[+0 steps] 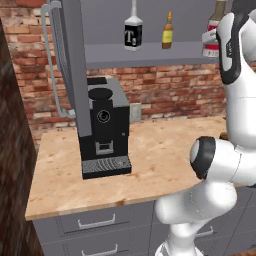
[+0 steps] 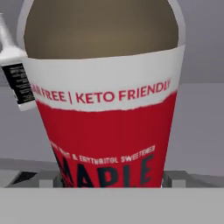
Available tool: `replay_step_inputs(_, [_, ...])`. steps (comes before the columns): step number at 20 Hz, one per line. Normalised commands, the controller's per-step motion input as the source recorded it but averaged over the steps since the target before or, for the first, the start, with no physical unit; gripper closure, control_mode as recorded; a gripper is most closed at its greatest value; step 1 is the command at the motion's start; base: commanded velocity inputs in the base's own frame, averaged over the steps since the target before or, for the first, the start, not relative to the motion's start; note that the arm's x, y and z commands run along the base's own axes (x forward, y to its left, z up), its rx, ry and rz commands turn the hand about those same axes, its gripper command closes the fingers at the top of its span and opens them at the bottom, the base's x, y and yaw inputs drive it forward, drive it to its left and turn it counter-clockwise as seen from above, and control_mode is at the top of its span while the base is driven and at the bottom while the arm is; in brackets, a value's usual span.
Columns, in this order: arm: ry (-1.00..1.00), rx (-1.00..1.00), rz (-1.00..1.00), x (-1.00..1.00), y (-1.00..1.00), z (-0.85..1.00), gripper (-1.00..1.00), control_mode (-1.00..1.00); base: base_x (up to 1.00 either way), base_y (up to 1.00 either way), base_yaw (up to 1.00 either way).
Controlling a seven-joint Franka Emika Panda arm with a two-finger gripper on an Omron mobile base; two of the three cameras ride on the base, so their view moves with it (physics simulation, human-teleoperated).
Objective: Pick the syrup bottle and honey bottle from the cabinet and place them next to the mug.
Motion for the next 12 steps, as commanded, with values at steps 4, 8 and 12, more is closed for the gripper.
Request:
replay_step_inputs(4, [0.0, 0.0, 0.0, -0.78, 0.0, -0.11, 1.0, -1.0, 0.0, 0.0, 0.0])
replay_step_inputs(8, [0.0, 0.0, 0.0, -0.81, 0.0, -0.18, 1.0, -1.0, 0.0, 0.0, 0.0])
replay_step_inputs(12, [0.0, 0.0, 0.0, -0.82, 0.0, -0.19, 1.0, -1.0, 0.0, 0.0, 0.0])
